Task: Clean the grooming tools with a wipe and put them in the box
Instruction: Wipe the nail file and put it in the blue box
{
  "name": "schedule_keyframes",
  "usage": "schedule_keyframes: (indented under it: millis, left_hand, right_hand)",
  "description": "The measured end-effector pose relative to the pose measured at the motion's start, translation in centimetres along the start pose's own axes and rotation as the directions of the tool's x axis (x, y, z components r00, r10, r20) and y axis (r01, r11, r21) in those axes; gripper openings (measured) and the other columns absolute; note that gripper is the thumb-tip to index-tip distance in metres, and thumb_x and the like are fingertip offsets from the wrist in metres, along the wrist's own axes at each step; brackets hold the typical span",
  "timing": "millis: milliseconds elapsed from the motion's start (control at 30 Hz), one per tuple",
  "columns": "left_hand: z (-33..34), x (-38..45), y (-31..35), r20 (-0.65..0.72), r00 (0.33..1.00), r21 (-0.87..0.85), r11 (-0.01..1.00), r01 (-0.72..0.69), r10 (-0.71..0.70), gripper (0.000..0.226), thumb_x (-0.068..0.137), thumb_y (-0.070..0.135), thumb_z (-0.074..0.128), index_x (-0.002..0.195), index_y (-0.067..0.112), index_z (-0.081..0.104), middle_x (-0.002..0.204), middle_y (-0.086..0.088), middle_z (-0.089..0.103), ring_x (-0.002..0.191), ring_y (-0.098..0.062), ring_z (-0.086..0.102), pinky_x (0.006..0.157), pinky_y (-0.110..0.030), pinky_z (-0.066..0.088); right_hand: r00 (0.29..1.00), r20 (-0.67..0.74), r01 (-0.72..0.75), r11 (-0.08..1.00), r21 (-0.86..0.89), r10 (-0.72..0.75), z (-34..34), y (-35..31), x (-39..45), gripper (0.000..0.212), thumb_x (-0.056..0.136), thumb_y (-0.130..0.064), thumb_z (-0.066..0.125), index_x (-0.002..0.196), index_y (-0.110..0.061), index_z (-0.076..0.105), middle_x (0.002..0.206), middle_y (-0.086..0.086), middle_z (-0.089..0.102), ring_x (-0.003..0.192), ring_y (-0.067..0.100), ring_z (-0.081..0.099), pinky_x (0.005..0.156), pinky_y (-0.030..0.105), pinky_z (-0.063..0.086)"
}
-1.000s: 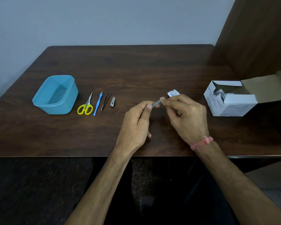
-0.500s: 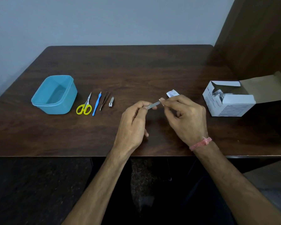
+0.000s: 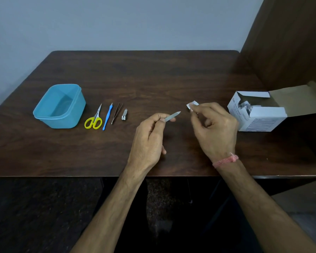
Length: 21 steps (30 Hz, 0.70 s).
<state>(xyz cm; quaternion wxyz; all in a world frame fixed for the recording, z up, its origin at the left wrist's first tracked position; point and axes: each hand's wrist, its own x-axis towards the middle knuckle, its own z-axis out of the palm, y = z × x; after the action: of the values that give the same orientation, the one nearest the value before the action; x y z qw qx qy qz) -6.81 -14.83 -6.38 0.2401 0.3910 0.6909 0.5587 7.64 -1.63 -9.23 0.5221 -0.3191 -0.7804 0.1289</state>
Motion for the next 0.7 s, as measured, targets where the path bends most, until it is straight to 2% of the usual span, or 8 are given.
schedule_keyframes:
  millis: [67, 167, 433, 700]
  left_hand:
    - [-0.02, -0.04, 0.12, 0.007, 1.000, -0.005, 1.000, -0.006, 0.006, 0.038, 0.118, 0.017, 0.045, 0.114, 0.025, 0.081, 0.049, 0.016, 0.035, 0.042, -0.007, 0.043, 0.045, -0.029, 0.050]
    - [-0.08, 0.08, 0.01, 0.020, 1.000, -0.017, 1.000, -0.008, 0.009, 0.038, 0.119, 0.018, 0.045, 0.115, 0.026, 0.081, 0.051, 0.015, 0.036, 0.044, -0.007, 0.043, 0.044, -0.028, 0.049]
    - [-0.10, 0.15, -0.13, 0.028, 0.999, -0.011, 1.000, -0.021, 0.021, 0.038, 0.118, 0.017, 0.045, 0.114, 0.026, 0.082, 0.053, 0.016, 0.038, 0.047, -0.008, 0.044, 0.045, -0.030, 0.051]
    - [-0.10, 0.05, -0.11, 0.026, 1.000, -0.020, 1.000, -0.008, 0.008, 0.037, 0.118, 0.019, 0.045, 0.116, 0.025, 0.082, 0.053, 0.015, 0.038, 0.046, -0.008, 0.044, 0.044, -0.027, 0.049]
  right_hand:
    - [0.997, 0.037, 0.068, 0.998, -0.002, -0.068, -0.05, -0.25, -0.29, 0.018, 0.097, -0.009, 0.080, 0.111, -0.018, 0.088, 0.105, -0.005, 0.080, 0.055, -0.002, 0.042, 0.055, 0.027, 0.052]
    - [0.981, 0.113, 0.161, 0.987, -0.019, -0.158, 0.04, -0.63, -0.40, 0.013, 0.099, -0.011, 0.081, 0.109, -0.017, 0.088, 0.104, -0.007, 0.080, 0.060, -0.001, 0.047, 0.054, 0.032, 0.056]
    - [0.985, 0.096, 0.149, 0.988, -0.033, -0.145, -0.02, -0.48, -0.30, 0.013, 0.098, -0.012, 0.081, 0.108, -0.017, 0.088, 0.104, -0.006, 0.080, 0.062, -0.002, 0.047, 0.053, 0.035, 0.057]
    - [0.977, 0.118, 0.186, 0.981, -0.053, -0.179, -0.03, -0.63, -0.37, 0.011, 0.099, -0.012, 0.081, 0.106, -0.018, 0.088, 0.101, -0.007, 0.080, 0.067, -0.003, 0.047, 0.053, 0.036, 0.056]
